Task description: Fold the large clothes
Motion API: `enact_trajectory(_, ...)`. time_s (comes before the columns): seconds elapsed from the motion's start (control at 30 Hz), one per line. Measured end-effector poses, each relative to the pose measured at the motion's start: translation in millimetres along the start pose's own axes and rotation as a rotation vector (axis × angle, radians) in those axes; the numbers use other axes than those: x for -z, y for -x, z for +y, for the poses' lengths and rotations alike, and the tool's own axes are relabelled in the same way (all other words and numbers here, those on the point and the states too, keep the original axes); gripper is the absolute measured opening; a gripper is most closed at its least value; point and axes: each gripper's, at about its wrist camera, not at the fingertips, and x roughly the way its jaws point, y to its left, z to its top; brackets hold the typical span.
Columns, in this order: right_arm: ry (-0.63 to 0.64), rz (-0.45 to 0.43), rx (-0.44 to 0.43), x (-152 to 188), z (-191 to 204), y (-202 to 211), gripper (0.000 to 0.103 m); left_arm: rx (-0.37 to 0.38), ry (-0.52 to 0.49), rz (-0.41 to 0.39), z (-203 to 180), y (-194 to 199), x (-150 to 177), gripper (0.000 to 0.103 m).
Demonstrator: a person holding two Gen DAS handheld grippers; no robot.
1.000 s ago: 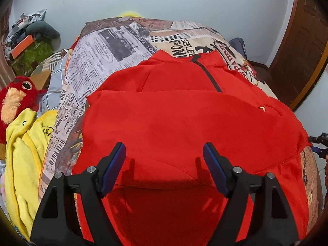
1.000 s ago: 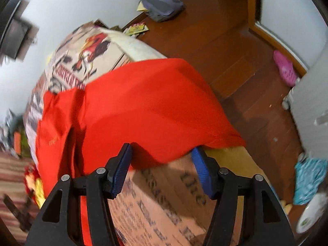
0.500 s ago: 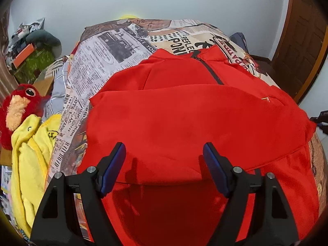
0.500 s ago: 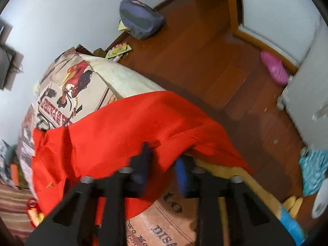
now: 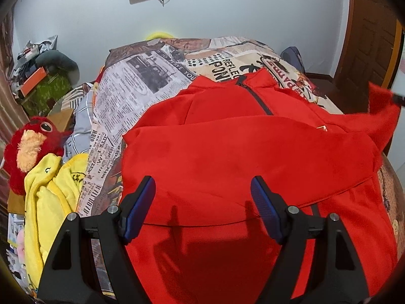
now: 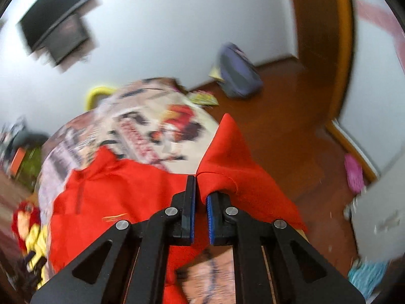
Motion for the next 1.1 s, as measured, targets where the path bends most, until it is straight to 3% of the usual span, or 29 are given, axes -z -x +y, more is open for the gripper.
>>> enact_trajectory(0.13, 0.133, 0.008, -0.078, 11, 49, 7, 0.006, 0.008, -0.001, -0.005, 1, 5, 2, 0.077)
enact_trajectory(0.33, 0.199, 0.180, -0.159, 51, 86, -30, 0.007, 0.010, 0.008, 0.007, 6, 6, 6, 0.077)
enact_trajectory(0.5, 0.200, 0.348, -0.168, 84, 90, -68, 0.007, 0.008, 0.007, 0.019, 9, 6, 11, 0.077)
enact_trajectory(0.63, 0.179, 0.434, -0.167, 100, 85, -75, 0.007, 0.007, -0.001, 0.029, 8, 5, 14, 0.077)
enact_trajectory(0.73, 0.172, 0.490, -0.189, 103, 82, -70, 0.011, 0.007, -0.008, 0.033, 5, 3, 15, 0.077)
enact_trajectory(0.83, 0.169, 0.534, -0.222, 100, 79, -61, 0.022, 0.008, -0.016, 0.038, 2, 2, 16, 0.077)
enact_trajectory(0.93, 0.168, 0.521, -0.261, 96, 76, -47, 0.032, 0.014, -0.022, 0.036, -3, 2, 16, 0.077)
enact_trajectory(1.1, 0.099, 0.397, -0.216, 79, 51, -22, 0.046, 0.023, -0.028, 0.034, -10, 2, 15, 0.077)
